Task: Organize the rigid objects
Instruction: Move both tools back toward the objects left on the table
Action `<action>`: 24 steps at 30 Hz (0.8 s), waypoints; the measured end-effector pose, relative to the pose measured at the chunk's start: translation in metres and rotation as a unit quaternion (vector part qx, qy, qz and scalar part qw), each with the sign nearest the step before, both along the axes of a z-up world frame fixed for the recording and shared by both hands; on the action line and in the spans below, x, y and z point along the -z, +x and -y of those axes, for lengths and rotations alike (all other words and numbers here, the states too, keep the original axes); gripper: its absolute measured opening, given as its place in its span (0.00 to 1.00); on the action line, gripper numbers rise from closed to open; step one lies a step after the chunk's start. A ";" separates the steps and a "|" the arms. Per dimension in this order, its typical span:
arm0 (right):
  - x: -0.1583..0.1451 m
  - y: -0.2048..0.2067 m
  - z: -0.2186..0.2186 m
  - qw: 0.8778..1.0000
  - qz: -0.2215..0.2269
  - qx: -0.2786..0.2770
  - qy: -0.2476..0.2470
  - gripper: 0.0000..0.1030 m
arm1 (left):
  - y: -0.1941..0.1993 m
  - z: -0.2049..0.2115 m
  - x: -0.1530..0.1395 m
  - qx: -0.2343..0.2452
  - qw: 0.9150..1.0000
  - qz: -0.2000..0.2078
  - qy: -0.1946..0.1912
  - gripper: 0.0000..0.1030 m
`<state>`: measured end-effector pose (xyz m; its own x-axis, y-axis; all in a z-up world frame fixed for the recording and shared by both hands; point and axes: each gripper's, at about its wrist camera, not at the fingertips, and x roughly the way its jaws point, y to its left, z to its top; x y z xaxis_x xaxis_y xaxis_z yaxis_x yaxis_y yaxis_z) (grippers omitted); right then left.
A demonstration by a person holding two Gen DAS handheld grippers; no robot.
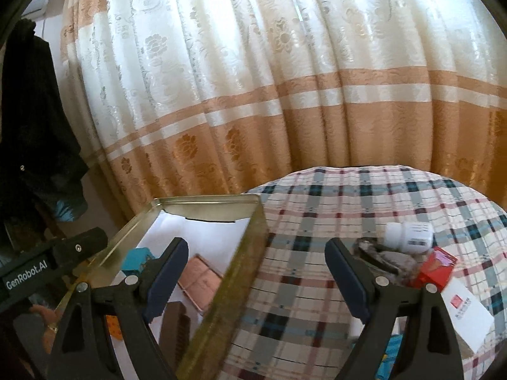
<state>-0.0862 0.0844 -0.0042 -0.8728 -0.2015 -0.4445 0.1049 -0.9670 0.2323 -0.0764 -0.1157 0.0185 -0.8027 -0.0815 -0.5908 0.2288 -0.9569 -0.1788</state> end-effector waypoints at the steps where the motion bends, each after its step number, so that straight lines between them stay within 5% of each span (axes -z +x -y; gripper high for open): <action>1: 0.000 0.002 -0.002 1.000 -0.001 0.002 0.000 0.87 | 0.003 -0.002 0.000 0.000 1.000 -0.003 0.000 0.99; 15: -0.008 0.042 -0.042 0.995 -0.041 0.082 0.048 0.87 | 0.044 -0.063 -0.004 0.069 0.995 -0.063 -0.038 0.99; 24: -0.019 0.074 -0.086 0.979 -0.083 0.163 0.090 0.87 | 0.070 -0.128 -0.007 0.154 0.977 -0.115 -0.087 0.99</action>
<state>-0.0119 0.1706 0.0146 -0.9407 0.1680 -0.2946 -0.1938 -0.9792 0.0604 -0.0067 0.0128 0.0253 -0.9146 0.1022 -0.3912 -0.1028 -0.9945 -0.0195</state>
